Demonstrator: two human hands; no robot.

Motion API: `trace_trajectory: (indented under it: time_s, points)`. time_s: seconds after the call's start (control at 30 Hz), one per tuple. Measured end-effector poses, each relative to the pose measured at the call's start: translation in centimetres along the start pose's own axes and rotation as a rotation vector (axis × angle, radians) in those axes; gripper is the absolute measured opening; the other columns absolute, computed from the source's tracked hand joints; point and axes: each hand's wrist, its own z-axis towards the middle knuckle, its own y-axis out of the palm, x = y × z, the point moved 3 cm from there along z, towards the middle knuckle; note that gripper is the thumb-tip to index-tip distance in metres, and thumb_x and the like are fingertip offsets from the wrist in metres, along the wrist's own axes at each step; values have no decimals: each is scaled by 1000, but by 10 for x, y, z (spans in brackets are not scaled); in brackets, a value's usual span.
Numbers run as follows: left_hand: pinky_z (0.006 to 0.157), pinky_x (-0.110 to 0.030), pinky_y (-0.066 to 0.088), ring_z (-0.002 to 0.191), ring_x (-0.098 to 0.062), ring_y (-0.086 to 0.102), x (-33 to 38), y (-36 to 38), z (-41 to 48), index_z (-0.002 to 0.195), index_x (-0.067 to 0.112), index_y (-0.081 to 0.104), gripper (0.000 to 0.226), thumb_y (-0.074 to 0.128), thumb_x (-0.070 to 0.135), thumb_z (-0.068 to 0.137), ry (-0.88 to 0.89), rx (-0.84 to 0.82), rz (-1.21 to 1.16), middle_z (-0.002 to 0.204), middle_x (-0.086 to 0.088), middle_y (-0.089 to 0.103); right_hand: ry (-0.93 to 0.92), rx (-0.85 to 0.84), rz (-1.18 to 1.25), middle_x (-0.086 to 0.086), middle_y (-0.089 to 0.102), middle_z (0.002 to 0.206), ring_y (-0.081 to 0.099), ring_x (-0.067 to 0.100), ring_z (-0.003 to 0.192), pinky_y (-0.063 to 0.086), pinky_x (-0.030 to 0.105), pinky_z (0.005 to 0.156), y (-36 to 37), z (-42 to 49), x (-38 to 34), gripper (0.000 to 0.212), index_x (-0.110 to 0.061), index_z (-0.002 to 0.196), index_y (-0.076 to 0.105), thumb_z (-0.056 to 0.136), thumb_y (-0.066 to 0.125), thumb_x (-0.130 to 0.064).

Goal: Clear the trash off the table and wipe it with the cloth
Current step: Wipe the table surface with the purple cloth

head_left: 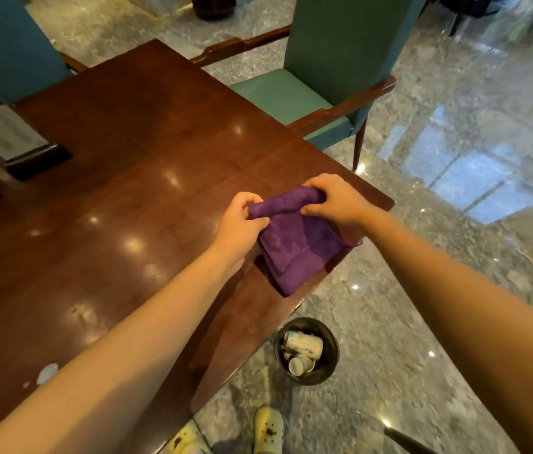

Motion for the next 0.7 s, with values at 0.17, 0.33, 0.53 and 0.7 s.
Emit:
trace_trajectory:
  time_s: [0.17,0.33,0.53,0.7]
  points:
    - [59,-11,51,73,-10,58,26,-79,-3,105,8,58,36,52,-16,80,41,128,30,82,1,61,-41,-149,373,-6,51,74,52,15,77,40,24,61,4,26,-66,28,-19,76,48,76,76,-19]
    - [72,-24,53,90,-21,61,53,-176,-1,106,9,60,33,61,-9,78,62,269,218,93,-8,65,-93,-334,619,5,63,93,62,21,88,51,34,78,32,61,-140,13,-18,92,62,83,69,-24]
    - [65,-5,45,81,-10,58,76,-272,-11,103,6,66,30,72,2,74,109,389,510,92,-3,64,-206,-162,543,-1,58,72,55,16,75,42,31,68,55,104,-218,12,-18,75,61,84,67,-20]
    - [84,-33,49,84,-22,62,82,-333,5,97,4,68,30,72,-3,69,129,579,484,91,-12,66,-316,98,401,-3,62,90,58,15,90,46,32,78,68,138,-280,11,-12,94,66,86,63,-19]
